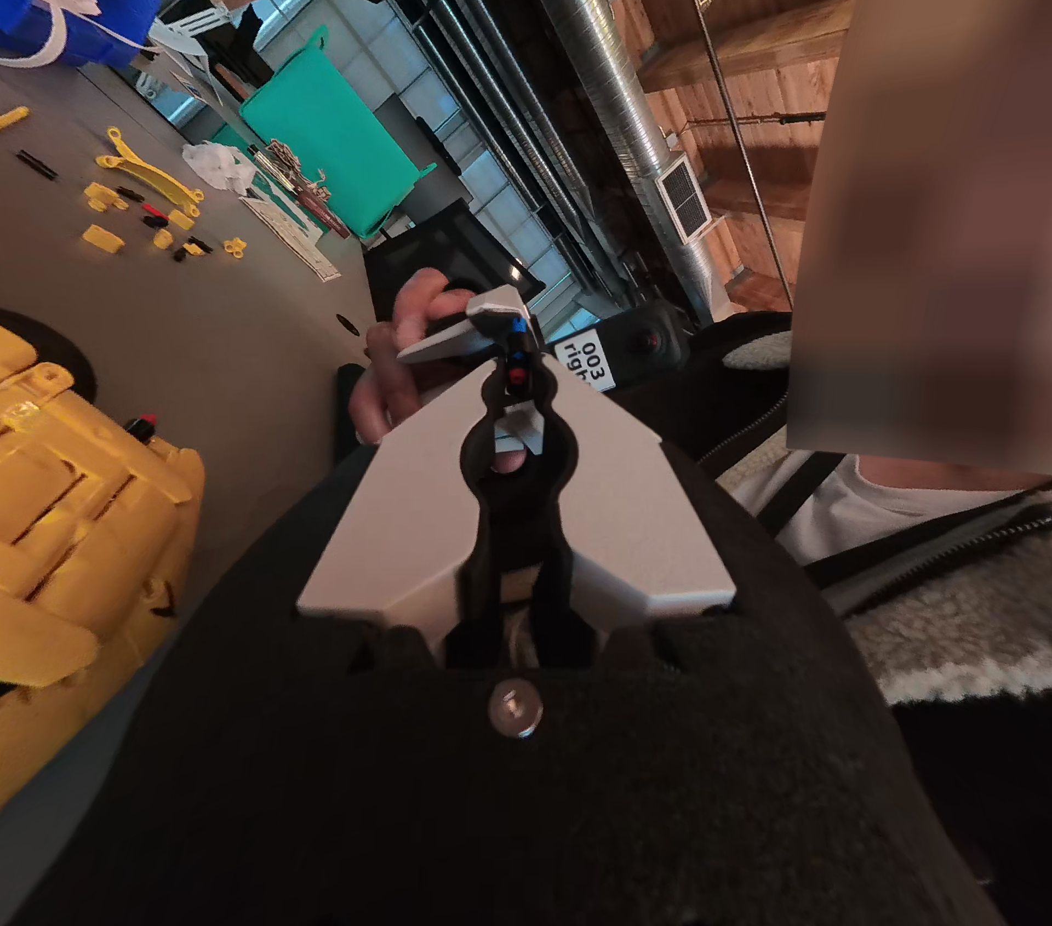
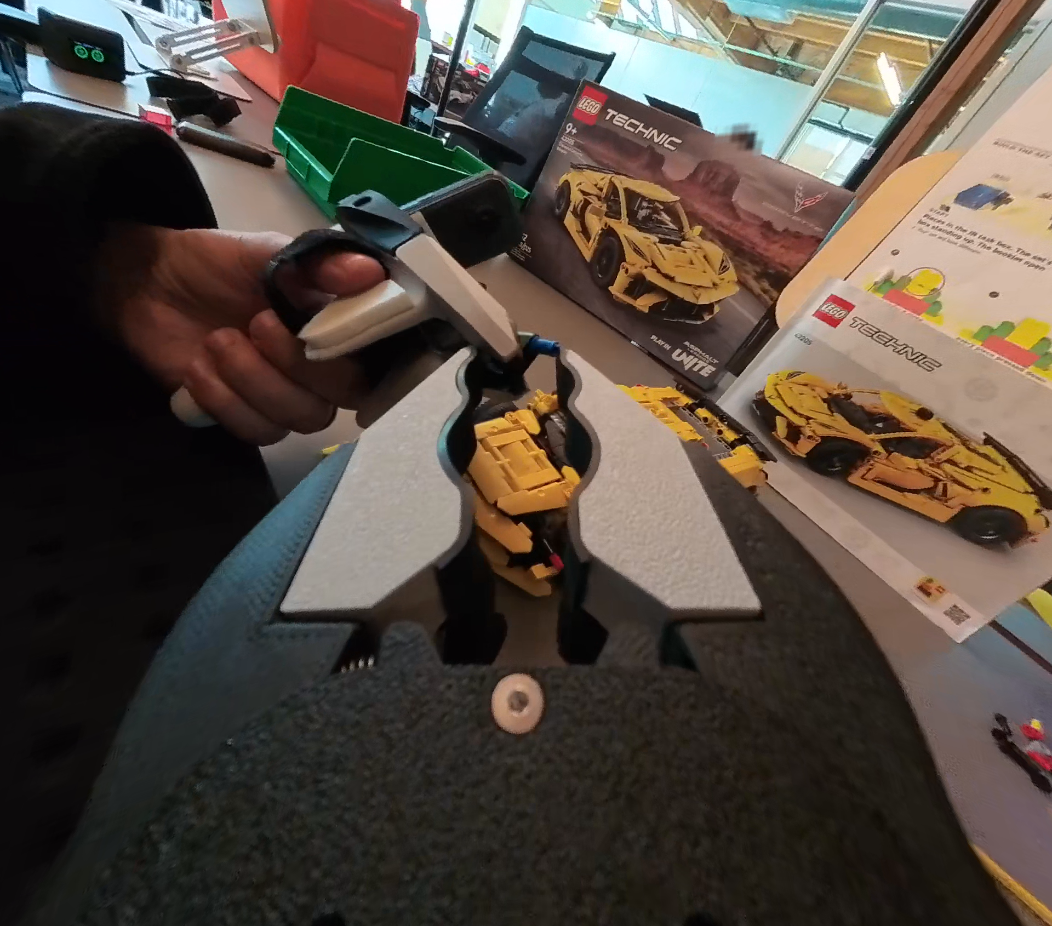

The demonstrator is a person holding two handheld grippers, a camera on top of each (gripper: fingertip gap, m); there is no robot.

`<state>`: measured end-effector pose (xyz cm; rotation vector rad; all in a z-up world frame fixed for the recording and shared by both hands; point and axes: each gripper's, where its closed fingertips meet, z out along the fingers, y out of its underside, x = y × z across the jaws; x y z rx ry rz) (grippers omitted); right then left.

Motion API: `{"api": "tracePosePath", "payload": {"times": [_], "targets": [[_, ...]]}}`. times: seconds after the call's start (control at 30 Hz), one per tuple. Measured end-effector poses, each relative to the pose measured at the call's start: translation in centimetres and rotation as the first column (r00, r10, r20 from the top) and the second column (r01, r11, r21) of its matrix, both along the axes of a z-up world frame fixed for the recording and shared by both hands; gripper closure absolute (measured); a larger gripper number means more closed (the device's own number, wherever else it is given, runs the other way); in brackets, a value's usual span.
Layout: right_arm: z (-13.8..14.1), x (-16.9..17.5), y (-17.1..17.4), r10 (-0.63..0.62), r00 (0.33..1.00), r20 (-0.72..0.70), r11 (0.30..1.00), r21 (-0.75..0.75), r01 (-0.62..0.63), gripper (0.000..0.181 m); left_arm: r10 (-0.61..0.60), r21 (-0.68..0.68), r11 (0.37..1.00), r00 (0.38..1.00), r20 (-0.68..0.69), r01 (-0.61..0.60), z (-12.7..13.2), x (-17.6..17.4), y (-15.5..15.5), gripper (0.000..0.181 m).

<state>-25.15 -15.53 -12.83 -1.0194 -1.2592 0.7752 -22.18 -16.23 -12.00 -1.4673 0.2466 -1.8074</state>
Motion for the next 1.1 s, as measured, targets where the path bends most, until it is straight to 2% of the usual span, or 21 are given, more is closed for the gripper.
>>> {"api": "tracePosePath", "payload": {"times": [0.03,0.07,0.13,0.2,0.3,0.47,0.57,0.67,0.83,0.97,1.1], "targets": [[0.0,0.1,0.1,-0.001,1.0,-0.003,1.0,-0.007,0.001,0.158,0.009,0.003,1.0,1.0,-0.001,-0.009,0.0,-0.1,0.1,0.173],[0.0,0.1,0.0,0.007,1.0,-0.002,1.0,-0.014,-0.007,0.168,0.022,0.003,1.0,1.0,0.0,-0.022,0.0,-0.3,0.2,0.173],[0.0,0.2,-0.1,0.021,1.0,-0.007,0.999,-0.026,-0.021,0.17,0.023,-0.003,1.0,1.0,0.012,-0.023,0.1,-0.5,0.2,0.173],[0.0,0.2,-0.1,0.024,1.0,-0.01,0.999,-0.044,-0.025,0.169,0.032,0.013,0.999,0.999,-0.011,-0.032,0.0,-0.5,0.2,0.174],[0.3,0.5,0.1,0.018,1.0,-0.02,0.998,-0.057,-0.019,0.156,0.009,0.016,1.0,1.0,-0.009,-0.009,0.0,-0.4,-0.1,0.174],[0.7,1.5,-1.0,0.097,0.995,-0.037,0.995,0.006,-0.097,0.167,0.02,0.021,1.0,0.999,-0.035,-0.019,-0.2,-0.9,-0.1,0.175],[0.0,2.1,-1.9,0.211,0.977,-0.014,0.978,0.0,-0.211,0.176,0.012,0.029,1.0,0.997,-0.07,-0.01,-0.5,-1.4,-0.3,0.175],[-0.1,2.0,-2.2,0.244,0.97,-0.015,0.97,-0.022,-0.244,0.169,-0.014,0.05,0.999,0.994,-0.109,0.02,-0.8,-1.0,-0.7,0.176],[-0.3,2.0,-2.2,0.244,0.97,-0.003,0.969,-0.027,-0.244,0.163,-0.041,0.066,0.996,0.985,-0.165,0.052,-1.3,-0.7,-1.2,0.175],[-0.9,1.9,-2.5,0.253,0.967,0.029,0.967,-0.021,-0.253,0.173,-0.064,0.07,0.994,0.978,-0.197,0.079,-1.7,-0.2,-1.5,0.175],[-1.1,1.9,-2.5,0.266,0.963,0.031,0.963,-0.052,-0.264,0.174,-0.068,0.061,0.995,0.978,-0.198,0.082,-1.8,-0.1,-1.5,0.175]]}}
